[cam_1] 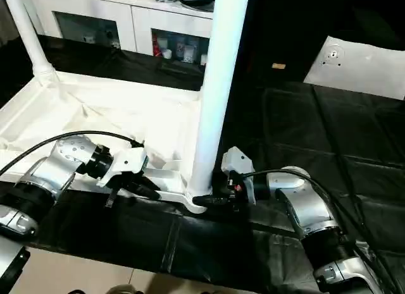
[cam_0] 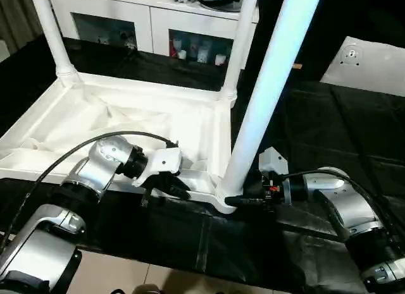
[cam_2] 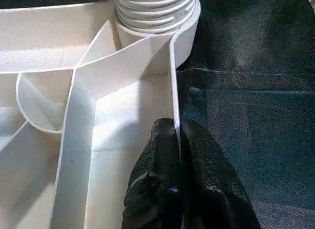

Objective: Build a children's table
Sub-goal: Rotate leg to tighten

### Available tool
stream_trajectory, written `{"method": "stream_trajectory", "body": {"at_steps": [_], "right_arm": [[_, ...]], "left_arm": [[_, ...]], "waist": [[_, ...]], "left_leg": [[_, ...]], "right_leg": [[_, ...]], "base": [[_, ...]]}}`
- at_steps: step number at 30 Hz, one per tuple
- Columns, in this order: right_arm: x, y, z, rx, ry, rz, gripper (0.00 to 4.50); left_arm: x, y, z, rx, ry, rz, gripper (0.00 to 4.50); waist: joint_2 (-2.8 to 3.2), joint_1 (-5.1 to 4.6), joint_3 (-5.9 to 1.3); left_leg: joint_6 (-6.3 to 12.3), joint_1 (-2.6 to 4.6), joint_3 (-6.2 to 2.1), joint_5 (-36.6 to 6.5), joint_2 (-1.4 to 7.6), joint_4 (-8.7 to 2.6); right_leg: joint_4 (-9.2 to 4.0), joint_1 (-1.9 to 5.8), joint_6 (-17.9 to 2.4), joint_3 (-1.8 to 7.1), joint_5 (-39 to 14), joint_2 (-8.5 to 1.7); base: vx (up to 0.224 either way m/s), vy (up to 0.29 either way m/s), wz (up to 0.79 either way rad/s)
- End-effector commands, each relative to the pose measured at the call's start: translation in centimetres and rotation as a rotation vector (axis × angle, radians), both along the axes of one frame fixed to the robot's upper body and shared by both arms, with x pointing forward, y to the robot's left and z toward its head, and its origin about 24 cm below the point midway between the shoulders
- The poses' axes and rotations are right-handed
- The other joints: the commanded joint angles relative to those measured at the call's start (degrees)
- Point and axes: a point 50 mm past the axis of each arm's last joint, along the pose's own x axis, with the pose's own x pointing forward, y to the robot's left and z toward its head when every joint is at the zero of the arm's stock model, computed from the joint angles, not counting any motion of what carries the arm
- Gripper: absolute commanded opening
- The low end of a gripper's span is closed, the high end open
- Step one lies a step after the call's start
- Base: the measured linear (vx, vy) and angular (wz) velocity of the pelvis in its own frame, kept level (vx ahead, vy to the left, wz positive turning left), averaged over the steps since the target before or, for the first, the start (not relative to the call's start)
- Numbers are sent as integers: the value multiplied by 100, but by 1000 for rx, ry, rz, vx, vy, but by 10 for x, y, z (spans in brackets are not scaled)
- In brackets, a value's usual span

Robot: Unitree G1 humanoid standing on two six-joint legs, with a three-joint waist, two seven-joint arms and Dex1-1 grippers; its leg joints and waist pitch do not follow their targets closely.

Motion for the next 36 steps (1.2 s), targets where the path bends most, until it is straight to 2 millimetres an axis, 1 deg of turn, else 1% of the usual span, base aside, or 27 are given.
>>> {"method": "stream_trajectory", "body": {"at_steps": [1, 3, 4, 5, 6, 7, 8, 9, 10, 11, 12, 13, 15, 17, 18, 19, 21, 23, 25, 27, 28, 29, 31, 32, 34, 35, 36], "right_arm": [[-7, 8, -7, 27, 48, 10, 274], [-9, 12, -14, 45, 76, -77, 274], [-9, 15, -16, 51, 78, -111, 274], [-9, 17, -17, 60, 79, -139, 274], [-9, 20, -19, 71, 86, -175, 274], [-8, 27, -22, 82, 94, -252, 274], [-7, 32, -25, 89, 103, -315, 274], [-5, 39, -28, 103, 121, -391, 274], [-4, 43, -29, 112, 134, -436, 274], [-1, 52, -29, 143, 155, -517, 273], [0, 54, -30, 147, 159, -541, 273], [3, 60, -30, 156, 173, -607, 273], [10, 73, -31, 173, 206, -742, 273], [14, 79, -30, 129, 170, -752, 272], [20, 83, -28, 58, 92, -760, 272], [22, 83, -28, 62, 97, -790, 272], [28, 85, -22, 174, 200, -880, 272], [29, 86, -19, 188, 191, -874, 272], [30, 84, -16, 187, 159, -875, 342], [29, 82, -15, 191, 155, -880, 344], [29, 79, -15, 192, 149, -881, 352], [29, 78, -15, 190, 145, -886, 378], [29, 71, -15, 186, 124, -895, 392], [29, 67, -14, 187, 115, -899, 392], [27, 53, -12, 188, 70, -883, 400], [26, 46, -10, 185, 39, -866, 417], [25, 41, -10, 178, 29, -863, 417]], "left_arm": [[1, -9, -5, 23, -13, 24, 0], [4, -15, -7, -11, -13, 111, 0], [5, -18, -7, -32, -18, 136, 0], [6, -20, -7, -54, -17, 161, 0], [6, -25, -7, -81, -5, 200, 0], [8, -32, -8, -106, -1, 263, 0], [9, -38, -9, -122, 4, 315, 0], [11, -46, -10, -140, -1, 365, 0], [12, -50, -9, -149, -6, 393, 0], [13, -62, -9, -174, -6, 457, 0], [13, -65, -9, -180, -7, 470, 0], [14, -74, -8, -197, -9, 508, 0], [14, -94, -5, -226, -28, 575, 0], [14, -104, -4, -250, -37, 610, 0], [15, -113, -2, -270, -60, 643, 0], [15, -115, -1, -272, -70, 654, 0], [12, -121, 0, -268, -95, 642, 0], [11, -121, -1, -260, -94, 639, 0], [10, -116, -4, -225, -94, 646, 0], [10, -111, -6, -204, -96, 652, 0], [10, -105, -7, -183, -97, 653, 0], [10, -102, -8, -169, -98, 659, 0], [11, -93, -11, -151, -105, 674, 0], [12, -88, -11, -145, -108, 678, 0], [12, -76, -13, -134, -114, 646, 0], [11, -69, -15, -122, -105, 641, 0], [11, -67, -15, -124, -109, 627, 0]], "waist": [[80, -23, -376], [81, -35, -349], [76, -43, -321], [84, -53, -313], [91, -64, -290], [67, -83, -261], [73, -105, -248], [79, -143, -219], [87, -172, -221], [102, -242, -266], [97, -264, -281], [101, -296, -285], [119, -369, -278], [119, -410, -285], [135, -423, -293], [115, -426, -291], [123, -436, -304], [131, -420, -335], [129, -427, -347], [123, -421, -372], [118, -410, -384], [109, -399, -403], [124, -379, -409], [124, -377, -398], [131, -384, -392], [138, -390, -395], [123, -405, -388]], "left_leg": [[226, 12, -158, -303, 546, -408], [147, 26, -168, -461, 552, -428], [85, 35, -177, -650, 532, -441], [44, 45, -183, -740, 527, -444], [6, 84, -178, -931, 505, -446], [6, 106, -190, -1148, 484, -454], [-31, 117, -200, -1243, 496, -464], [-83, 159, -224, -1496, 475, -451], [-126, 197, -235, -1591, 475, -441], [-128, 170, -274, -1589, 487, -458], [-122, 119, -287, -1511, 516, -483], [-117, 74, -305, -1472, 550, -511], [-134, 118, -294, -1604, 536, -508], [-76, 89, -281, -1566, 511, -502], [-46, 84, -262, -1477, 501, -490], [16, 71, -254, -1378, 487, -491], [113, 62, -236, -1195, 481, -491], [161, 44, -228, -942, 509, -495], [192, 24, -217, -740, 534, -494], [226, 15, -193, -578, 512, -471], [269, -17, -194, -433, 503, -461], [319, -42, -175, -244, 481, -435], [411, -63, -171, -47, 484, -428], [433, -61, -167, -81, 482, -429], [423, -67, -179, -243, 484, -443], [411, -67, -184, -268, 485, -444], [417, -49, -176, -318, 497, -445]], "right_leg": [[-377, 311, -1003, 482, -1184, -733], [-421, 300, -936, 484, -1479, -747], [-496, 300, -801, 470, -1988, -755], [-515, 292, -751, 467, -2194, -755], [-592, 270, -611, 457, -2649, -760], [-663, 252, -461, 435, -3086, -754], [-677, 246, -394, 424, -3256, -749], [-773, 207, -230, 354, -3721, -750], [-808, 197, -165, 322, -3861, -757], [-828, 275, -97, 271, -3726, -776], [-796, 311, -124, 273, -3503, -775], [-749, 315, -190, 283, -3187, -770], [-750, 256, -331, 309, -3061, -779], [-753, 272, -358, 323, -2965, -768], [-741, 265, -402, 346, -2830, -773], [-738, 277, -425, 363, -2730, -762], [-717, 276, -503, 400, -2543, -769], [-652, 289, -585, 425, -2134, -759], [-574, 301, -765, 442, -1731, -755], [-540, 304, -848, 456, -1515, -751], [-508, 322, -895, 464, -1363, -755], [-472, 327, -918, 478, -1172, -748], [-429, 332, -972, 475, -901, -738], [-436, 319, -969, 471, -917, -730], [-475, 344, -888, 458, -1186, -731], [-476, 347, -854, 453, -1213, -721], [-488, 331, -821, 459, -1237, -713]], "base": [[0, 0, 0], [0, 0, 0], [0, 0, 0], [0, 0, 0], [0, 0, 0], [0, 0, 0], [0, 0, 0], [0, 0, 0], [0, 0, 0], [0, 0, 0], [0, 0, 0], [0, 0, 0], [0, 0, 0], [0, 0, 0], [0, 0, 0], [0, 0, 0], [0, 0, 0], [0, 0, 0], [0, 0, 0], [0, 0, 0], [0, 0, 0], [0, 0, 0], [0, 0, 0], [0, 0, 0], [0, 0, 0], [0, 0, 0], [0, 0, 0]]}}
